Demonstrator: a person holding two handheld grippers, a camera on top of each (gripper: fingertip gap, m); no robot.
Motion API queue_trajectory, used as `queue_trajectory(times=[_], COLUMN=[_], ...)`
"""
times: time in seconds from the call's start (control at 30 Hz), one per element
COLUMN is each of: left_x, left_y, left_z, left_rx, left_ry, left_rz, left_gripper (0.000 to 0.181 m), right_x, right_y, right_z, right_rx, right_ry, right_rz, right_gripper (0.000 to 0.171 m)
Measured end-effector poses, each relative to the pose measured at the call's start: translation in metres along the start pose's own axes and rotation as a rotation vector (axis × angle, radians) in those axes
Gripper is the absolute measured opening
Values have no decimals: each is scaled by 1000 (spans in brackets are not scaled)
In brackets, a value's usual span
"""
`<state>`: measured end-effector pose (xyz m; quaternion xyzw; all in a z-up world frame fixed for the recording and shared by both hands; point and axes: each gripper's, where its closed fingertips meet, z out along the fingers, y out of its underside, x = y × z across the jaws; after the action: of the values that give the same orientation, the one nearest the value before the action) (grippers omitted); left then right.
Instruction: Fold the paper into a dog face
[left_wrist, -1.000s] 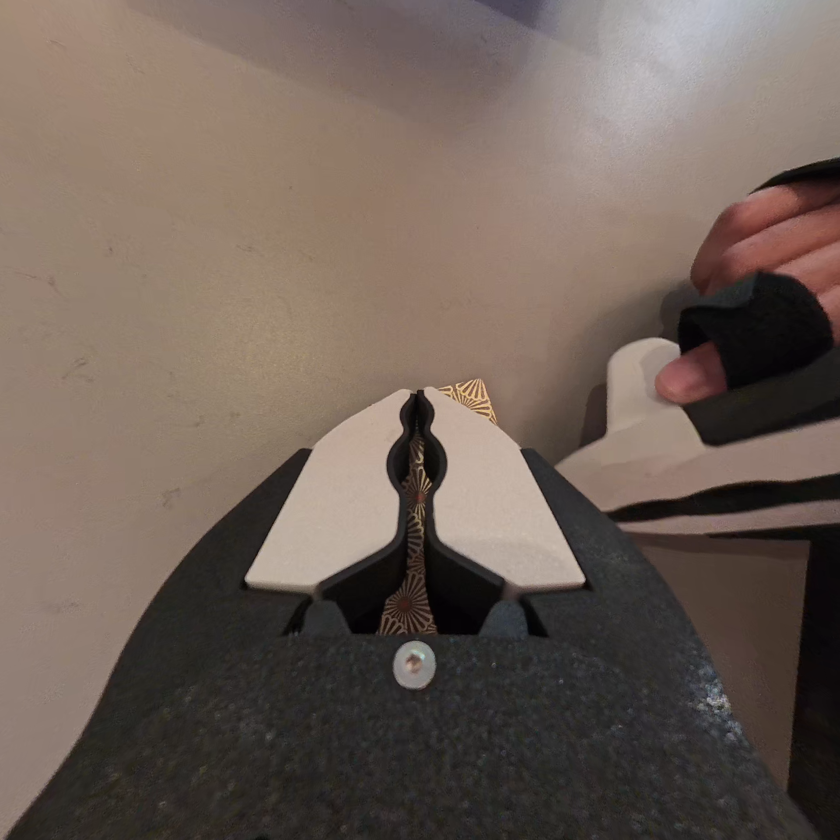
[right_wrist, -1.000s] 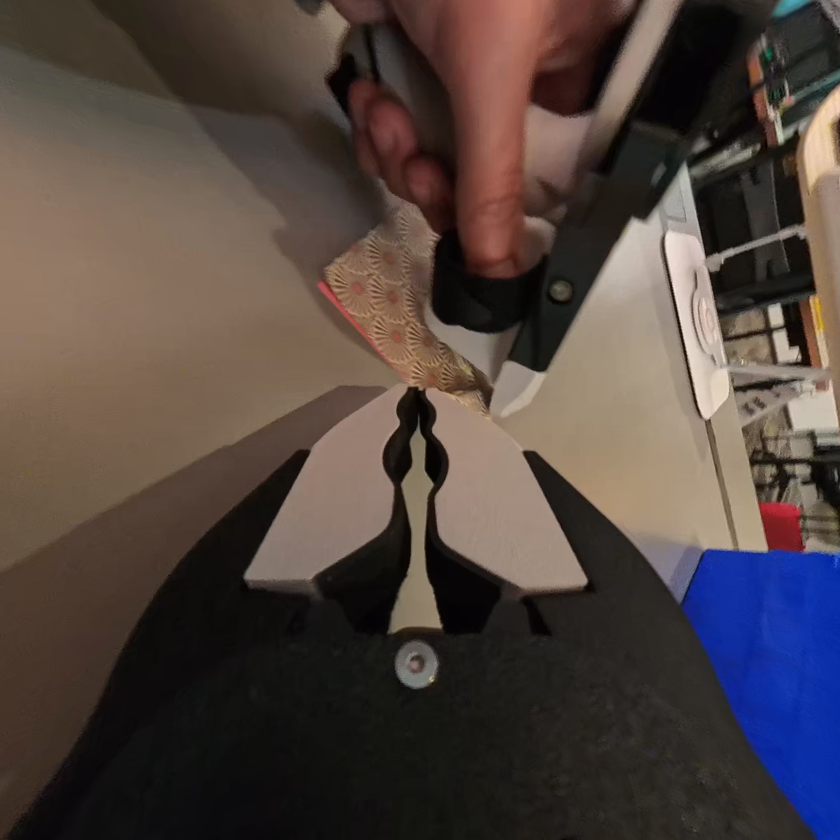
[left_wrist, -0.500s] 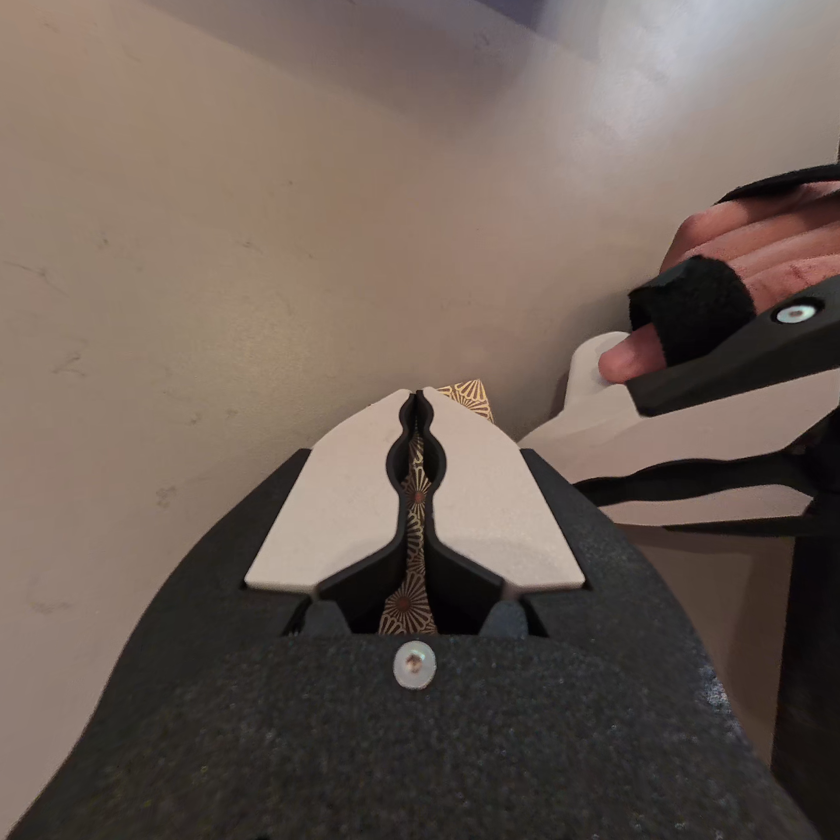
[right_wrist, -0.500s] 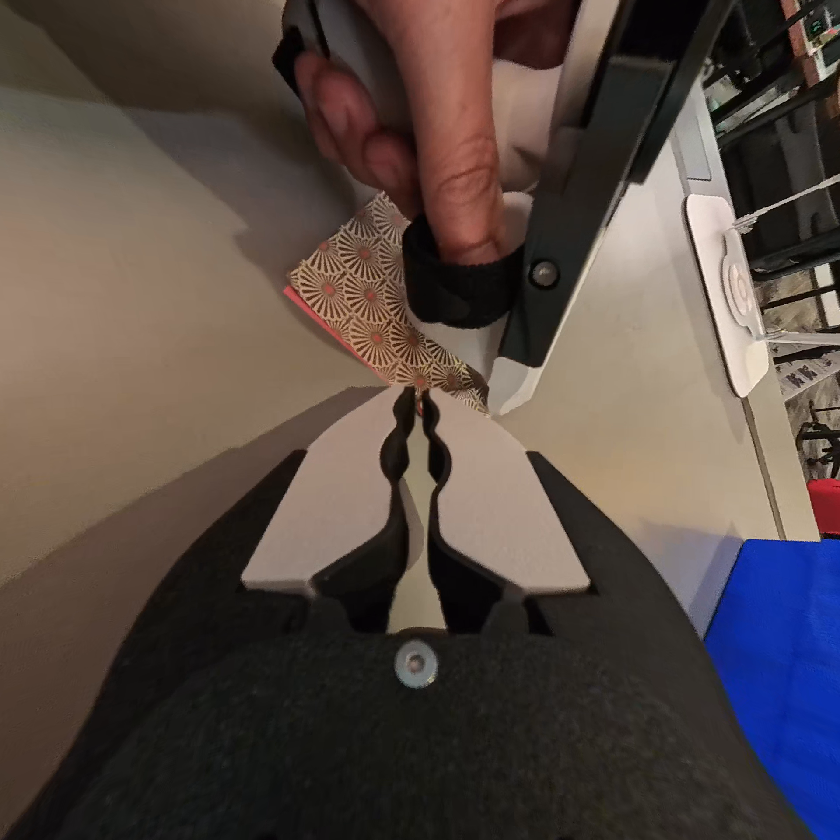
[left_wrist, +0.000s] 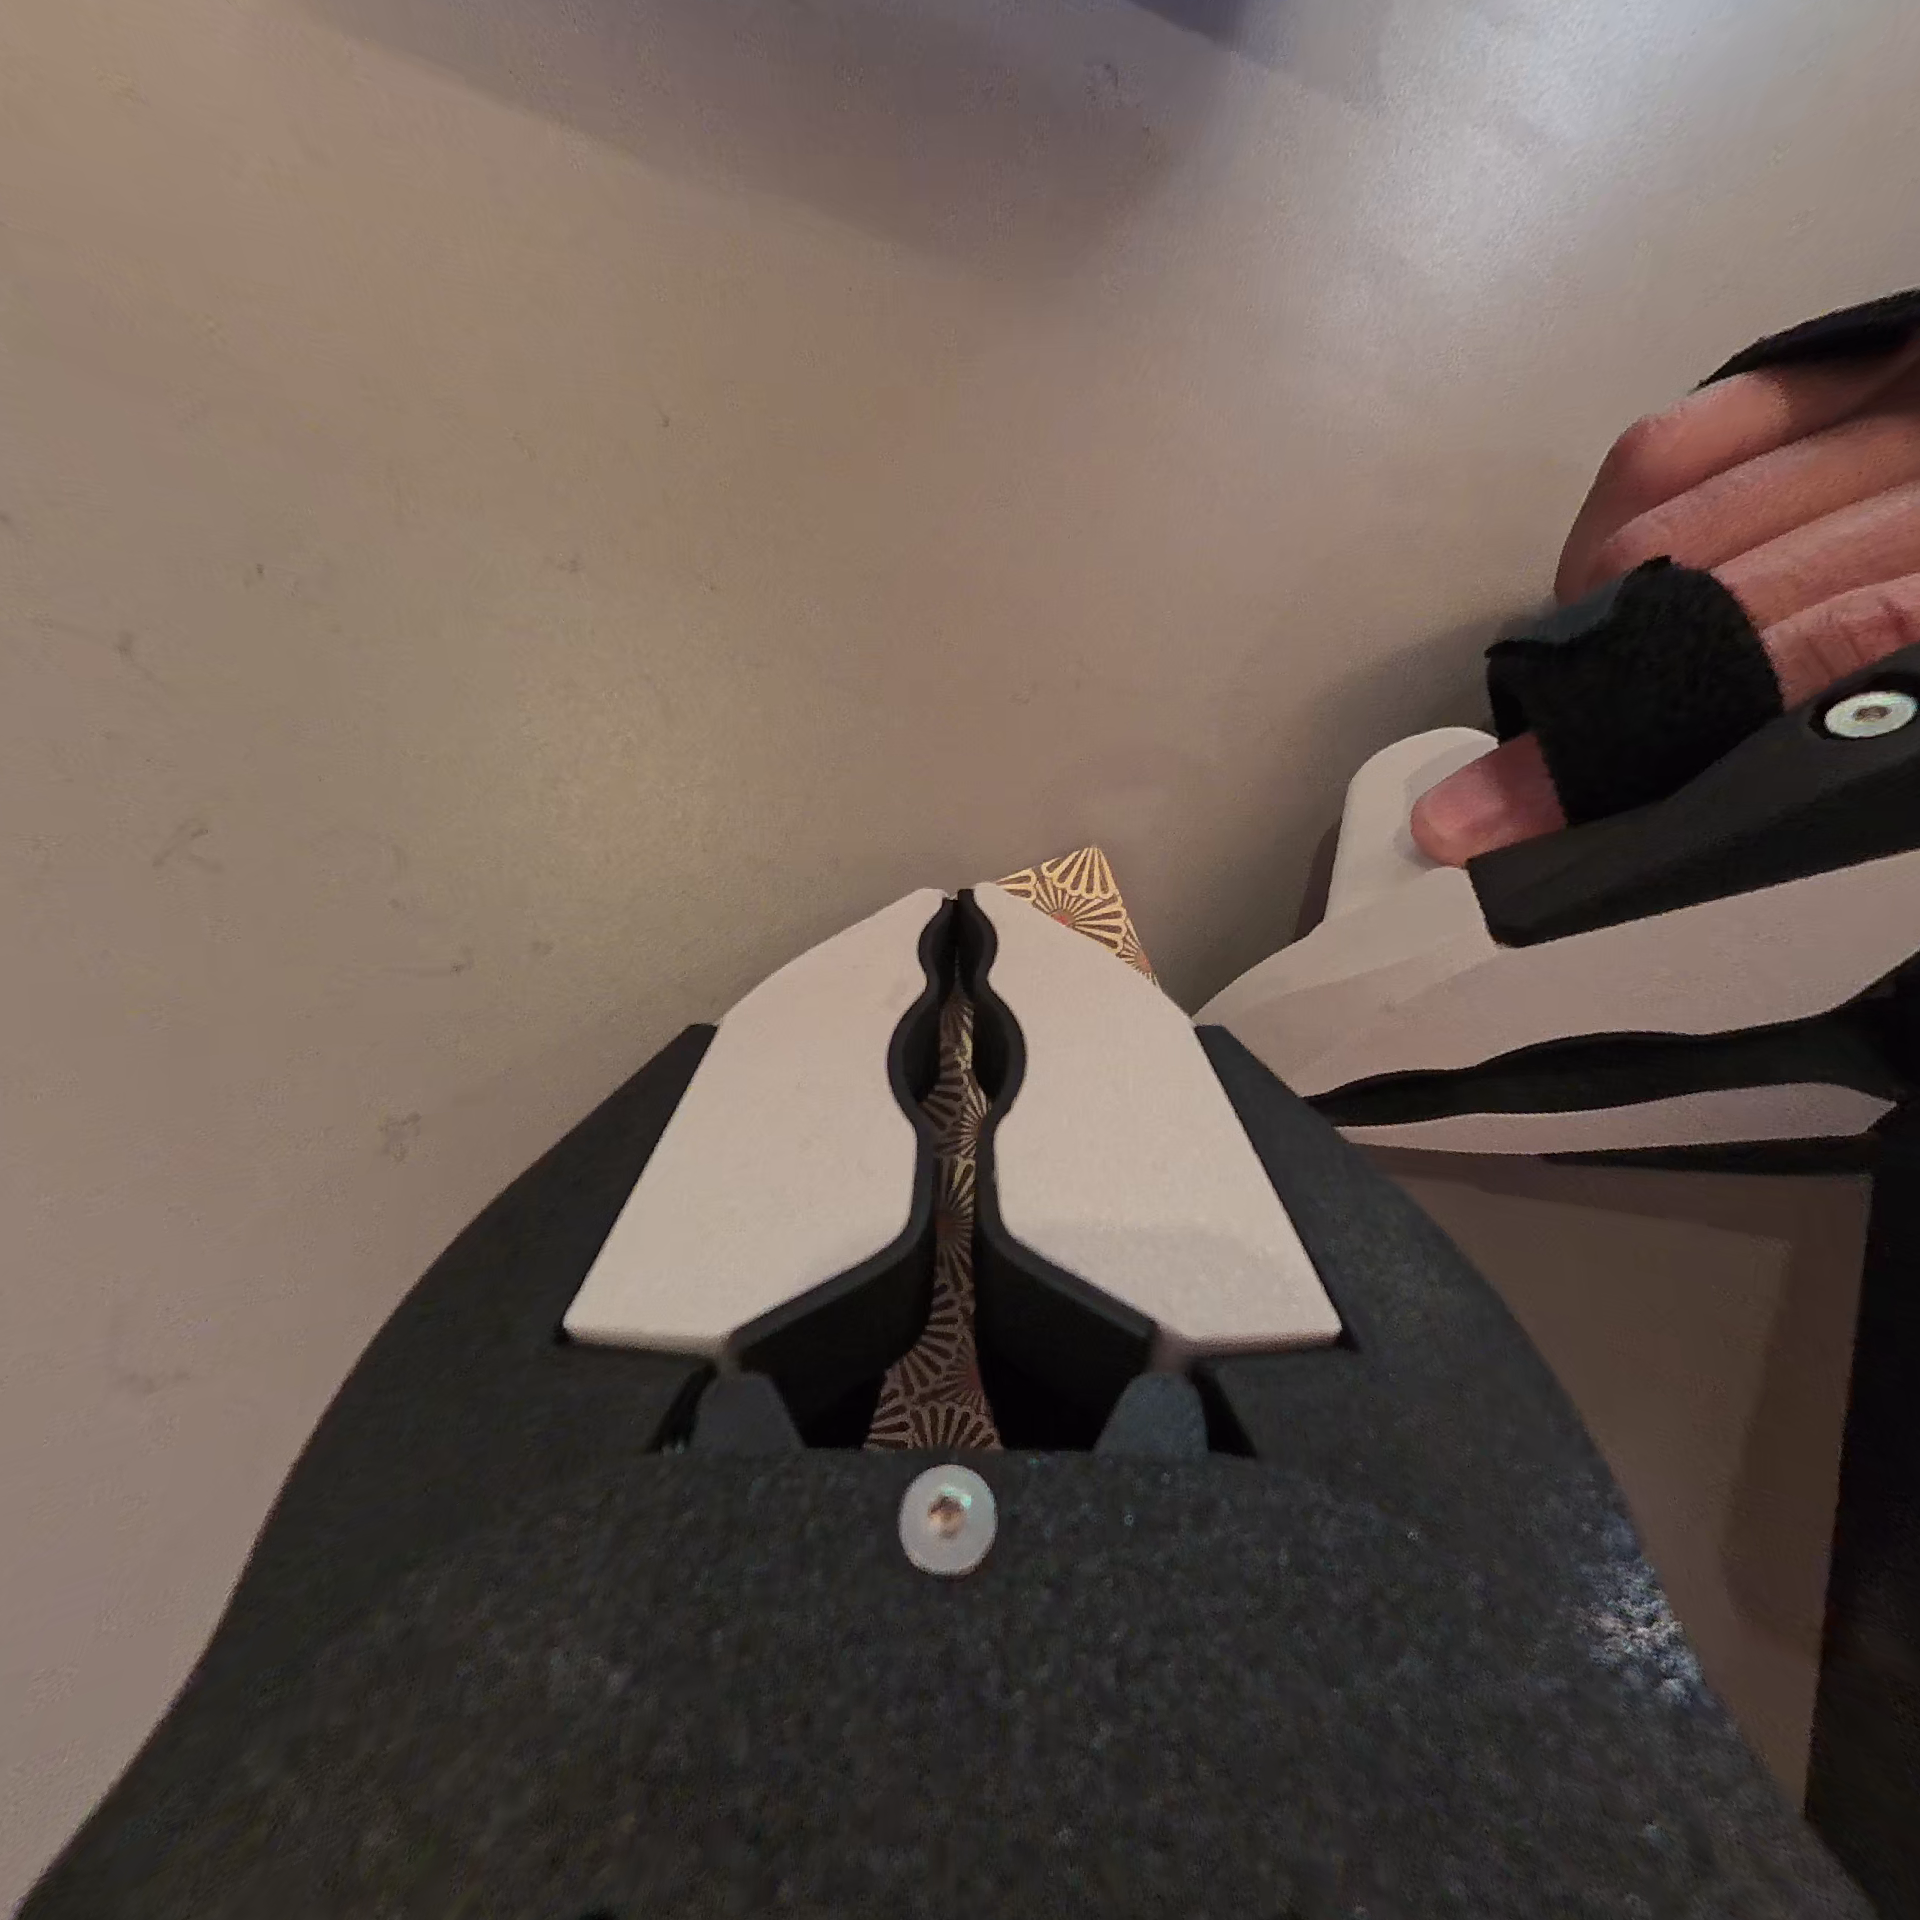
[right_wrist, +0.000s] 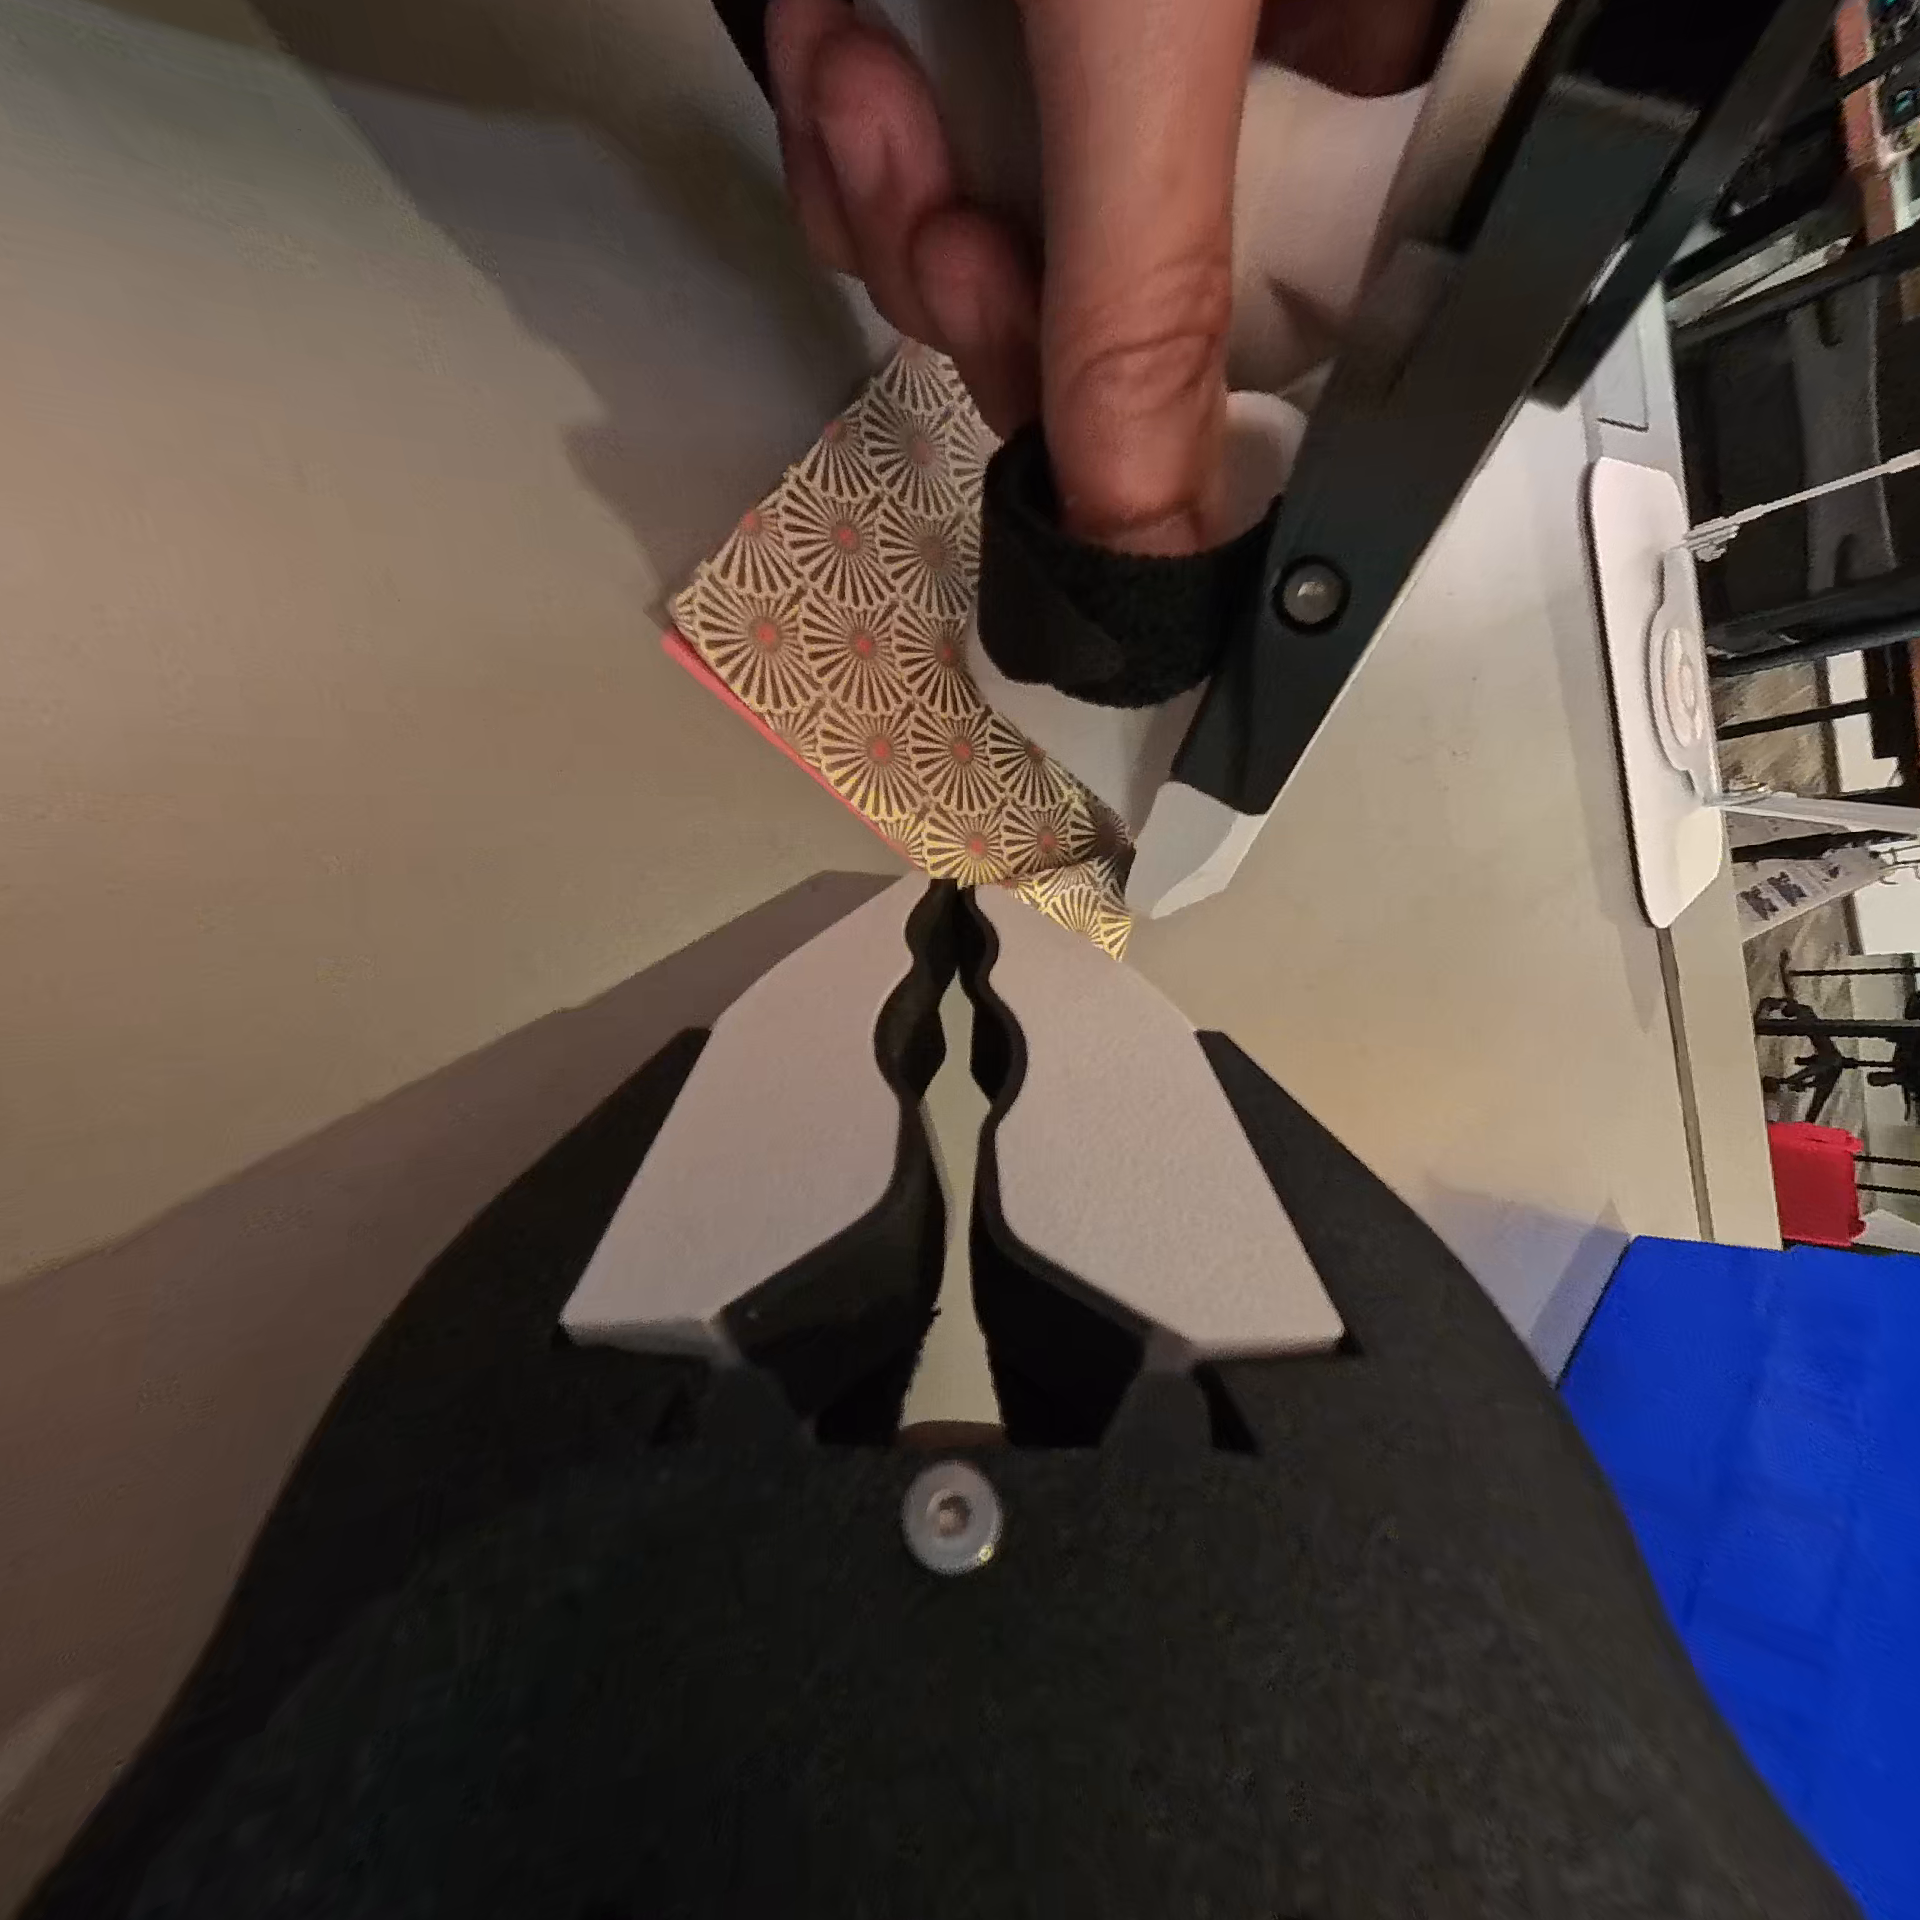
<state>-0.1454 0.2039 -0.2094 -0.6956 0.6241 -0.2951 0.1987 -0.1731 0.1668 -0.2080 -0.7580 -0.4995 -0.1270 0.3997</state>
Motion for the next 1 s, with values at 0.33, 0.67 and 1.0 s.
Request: queue_trajectory(times=[0.33, 0.67, 1.0], left_x=[2, 2, 2], left_y=[0, 0, 0], left_z=[0, 0, 0], left_rx=[3, 5, 1], left_ry=[5, 26, 29], left_rz=[4, -15, -19], left_gripper=[0, 0, 0], right_x=[0, 31, 12], right_y=[-2, -4, 3], right_z=[-3, -10, 12], right_rx=[21, 224, 101], right_ry=[-35, -364, -334], right_rz=[54, 497, 279], right_gripper=[0, 0, 0])
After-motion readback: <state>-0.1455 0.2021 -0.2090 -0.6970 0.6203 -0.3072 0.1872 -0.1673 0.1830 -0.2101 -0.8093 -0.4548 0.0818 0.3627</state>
